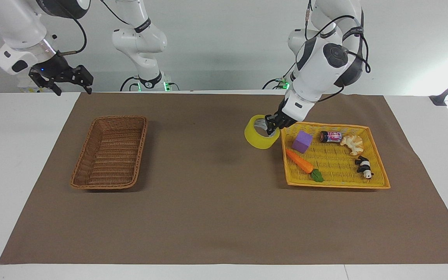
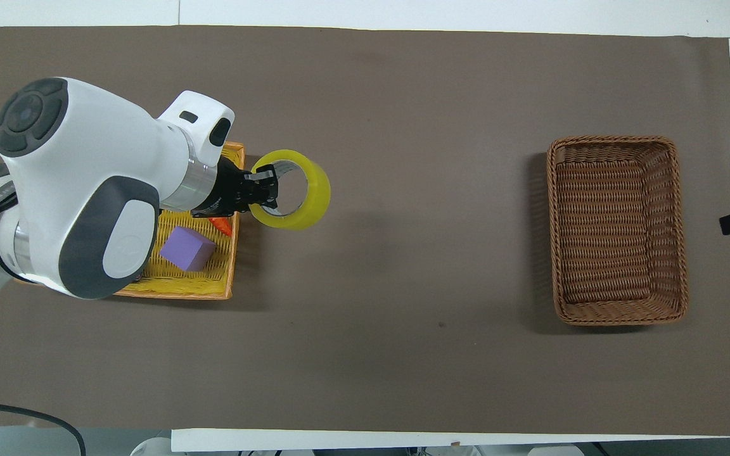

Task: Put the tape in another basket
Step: 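Hold the tape up with the left gripper while the right gripper approaches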

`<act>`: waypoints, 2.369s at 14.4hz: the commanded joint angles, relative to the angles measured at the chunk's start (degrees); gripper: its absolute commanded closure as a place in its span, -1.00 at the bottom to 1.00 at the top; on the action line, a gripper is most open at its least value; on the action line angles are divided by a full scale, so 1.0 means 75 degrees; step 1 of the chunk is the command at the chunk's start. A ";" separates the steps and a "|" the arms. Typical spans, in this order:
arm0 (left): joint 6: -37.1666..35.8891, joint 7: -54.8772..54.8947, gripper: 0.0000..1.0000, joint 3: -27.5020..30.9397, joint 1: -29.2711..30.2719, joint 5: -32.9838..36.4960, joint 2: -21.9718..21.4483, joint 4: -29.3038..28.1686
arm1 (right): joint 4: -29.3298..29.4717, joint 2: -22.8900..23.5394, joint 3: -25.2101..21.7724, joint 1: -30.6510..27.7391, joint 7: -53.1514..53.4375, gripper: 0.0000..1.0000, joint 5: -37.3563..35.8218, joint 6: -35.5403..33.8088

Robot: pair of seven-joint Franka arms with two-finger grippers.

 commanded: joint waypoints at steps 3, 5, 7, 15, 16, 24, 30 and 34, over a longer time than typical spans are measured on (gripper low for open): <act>0.0729 -0.0951 1.00 0.0133 -0.1114 -0.0248 0.0032 0.0326 | -0.0263 -0.0199 -0.0008 -0.0133 -0.0118 -1.00 0.1235 -0.0142; 0.0790 -0.1022 0.99 0.0133 -0.1267 -0.0213 0.0032 0.0314 | -0.0462 -0.0245 -0.0067 -0.0145 -0.0118 -1.00 0.1987 -0.0142; 0.0778 -0.1011 0.99 0.0133 -0.1267 -0.0201 0.0032 0.0314 | -0.0533 -0.0292 -0.0067 -0.0145 -0.0153 -1.00 0.2397 -0.0142; 0.0790 -0.1022 0.99 0.0121 -0.1314 -0.0189 0.0032 0.0326 | -0.2115 -0.0879 -0.0067 -0.0204 -0.0119 -1.00 0.5408 0.0350; 0.0801 -0.1034 1.00 0.0121 -0.1302 -0.0189 0.0032 0.0326 | -0.2255 -0.0867 -0.0067 -0.0134 -0.0153 -1.00 0.5643 0.0432; 0.0790 -0.1034 0.99 0.0074 -0.1408 -0.0177 0.0032 0.0314 | -0.2924 -0.0341 -0.0020 0.1307 -0.0154 -1.00 0.7003 0.2013; 0.0708 -0.1034 0.99 0.0074 -0.1408 -0.0177 0.0032 0.0302 | -0.3146 -0.0012 -0.0020 0.2173 -0.0130 -1.00 0.7719 0.3360; 0.0708 -0.1080 0.99 0.0074 -0.1408 -0.0177 0.0021 0.0302 | -0.3264 0.0001 -0.0020 0.2574 0.0081 -1.00 0.7720 0.3702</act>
